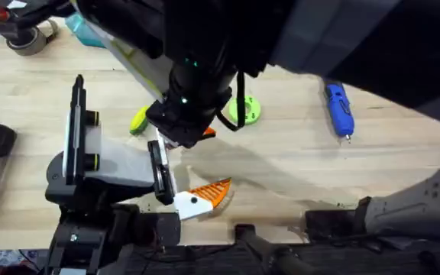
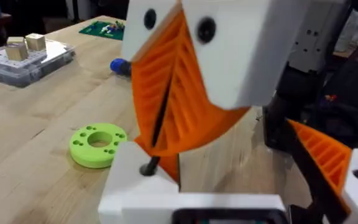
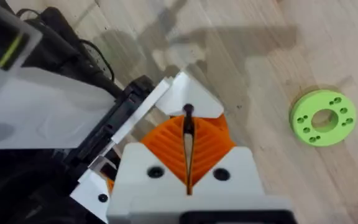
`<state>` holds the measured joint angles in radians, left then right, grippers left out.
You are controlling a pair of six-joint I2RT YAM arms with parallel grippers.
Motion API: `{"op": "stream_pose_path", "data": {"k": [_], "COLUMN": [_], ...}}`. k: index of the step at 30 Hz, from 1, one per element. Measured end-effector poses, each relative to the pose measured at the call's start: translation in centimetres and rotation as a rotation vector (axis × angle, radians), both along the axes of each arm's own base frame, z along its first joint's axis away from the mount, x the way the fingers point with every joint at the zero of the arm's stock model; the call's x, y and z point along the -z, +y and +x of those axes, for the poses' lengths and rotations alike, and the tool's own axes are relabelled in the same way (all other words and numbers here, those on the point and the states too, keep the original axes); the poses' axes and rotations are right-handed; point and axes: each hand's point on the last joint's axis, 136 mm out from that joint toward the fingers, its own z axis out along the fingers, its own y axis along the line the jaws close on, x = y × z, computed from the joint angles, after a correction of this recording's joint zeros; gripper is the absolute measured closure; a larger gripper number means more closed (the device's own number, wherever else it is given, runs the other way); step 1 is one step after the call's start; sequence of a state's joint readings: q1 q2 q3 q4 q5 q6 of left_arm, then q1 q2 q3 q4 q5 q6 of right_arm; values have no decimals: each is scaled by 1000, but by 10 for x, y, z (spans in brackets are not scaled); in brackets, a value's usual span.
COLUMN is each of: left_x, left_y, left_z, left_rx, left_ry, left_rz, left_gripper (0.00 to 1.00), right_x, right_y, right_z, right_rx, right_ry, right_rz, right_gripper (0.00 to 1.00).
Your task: Pick up the gripper from the table and insert it into the empty holder that is missing its gripper. Then pick up a screw, insert it into the mounting hole, and use the screwdriver to tighten it. Finally, clean up the table by picking up the vegetable and placing it into the bucket.
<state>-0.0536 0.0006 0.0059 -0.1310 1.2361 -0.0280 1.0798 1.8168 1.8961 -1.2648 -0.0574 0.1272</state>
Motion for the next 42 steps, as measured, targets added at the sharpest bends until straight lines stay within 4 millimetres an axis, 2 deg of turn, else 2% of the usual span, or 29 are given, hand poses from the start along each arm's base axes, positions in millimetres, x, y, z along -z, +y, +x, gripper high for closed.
{"op": "stream_pose_path", "data": {"k": [13, 42], "left_x": [0, 0], "left_y": [0, 0], "left_z": [0, 0], "left_rx": [0, 0], "left_ry": [0, 0], "left_rz": [0, 0], "left_gripper": [14, 14], "right_x": [-3, -3], "right_y": [7, 5], "right_z": [4, 5], "right_rx": [-7, -3], "right_ry": [-19, -17], "right_rz": [31, 27], "right_gripper": [995, 995]}}
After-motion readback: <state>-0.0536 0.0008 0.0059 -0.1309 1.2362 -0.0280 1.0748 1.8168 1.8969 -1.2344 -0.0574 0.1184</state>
